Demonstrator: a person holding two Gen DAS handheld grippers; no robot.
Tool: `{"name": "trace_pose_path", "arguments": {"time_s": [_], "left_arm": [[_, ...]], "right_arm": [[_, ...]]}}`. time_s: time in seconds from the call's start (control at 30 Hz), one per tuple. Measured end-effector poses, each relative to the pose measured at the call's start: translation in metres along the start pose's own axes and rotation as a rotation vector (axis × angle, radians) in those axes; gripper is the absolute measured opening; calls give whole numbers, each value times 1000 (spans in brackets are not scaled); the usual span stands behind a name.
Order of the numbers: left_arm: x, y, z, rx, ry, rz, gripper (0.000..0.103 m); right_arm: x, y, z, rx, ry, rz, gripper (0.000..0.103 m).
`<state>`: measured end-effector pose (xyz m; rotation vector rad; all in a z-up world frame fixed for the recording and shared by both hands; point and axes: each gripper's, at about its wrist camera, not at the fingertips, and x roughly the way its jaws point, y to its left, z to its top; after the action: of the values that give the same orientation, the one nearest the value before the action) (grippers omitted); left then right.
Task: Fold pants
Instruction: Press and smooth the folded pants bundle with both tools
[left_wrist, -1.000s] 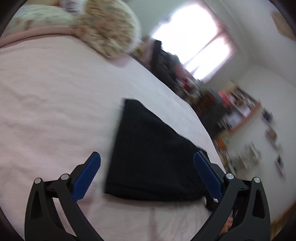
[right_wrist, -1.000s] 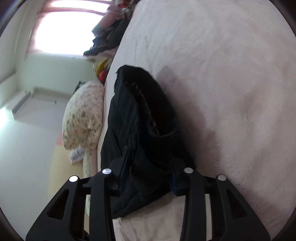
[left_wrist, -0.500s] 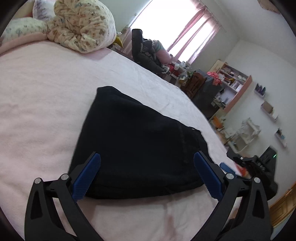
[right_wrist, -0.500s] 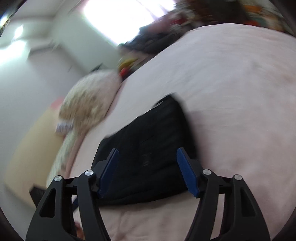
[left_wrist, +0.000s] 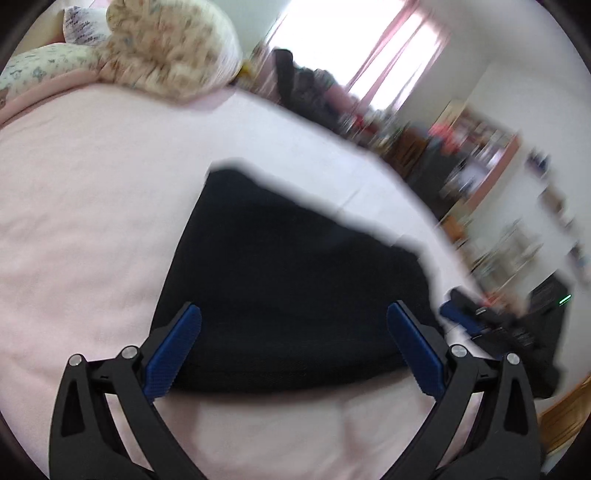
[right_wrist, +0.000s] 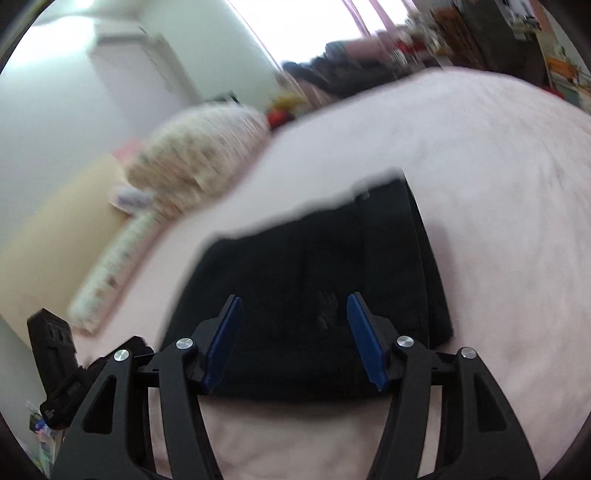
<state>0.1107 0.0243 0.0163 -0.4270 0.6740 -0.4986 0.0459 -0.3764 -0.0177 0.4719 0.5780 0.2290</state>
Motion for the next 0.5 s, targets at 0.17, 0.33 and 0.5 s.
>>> {"name": "trace_pose_path", "arguments": {"time_s": [0.17, 0.33, 0.5], "left_arm": [[30, 2, 60, -11, 71, -70, 101], [100, 14, 102, -108, 220, -168, 101], [164, 15, 119, -178, 295, -232, 101]], "right_arm": [[27, -23, 42, 76, 58, 130, 69], [75, -45, 62, 139, 149, 162, 70], [100, -50, 57, 102, 234, 131, 76]]}}
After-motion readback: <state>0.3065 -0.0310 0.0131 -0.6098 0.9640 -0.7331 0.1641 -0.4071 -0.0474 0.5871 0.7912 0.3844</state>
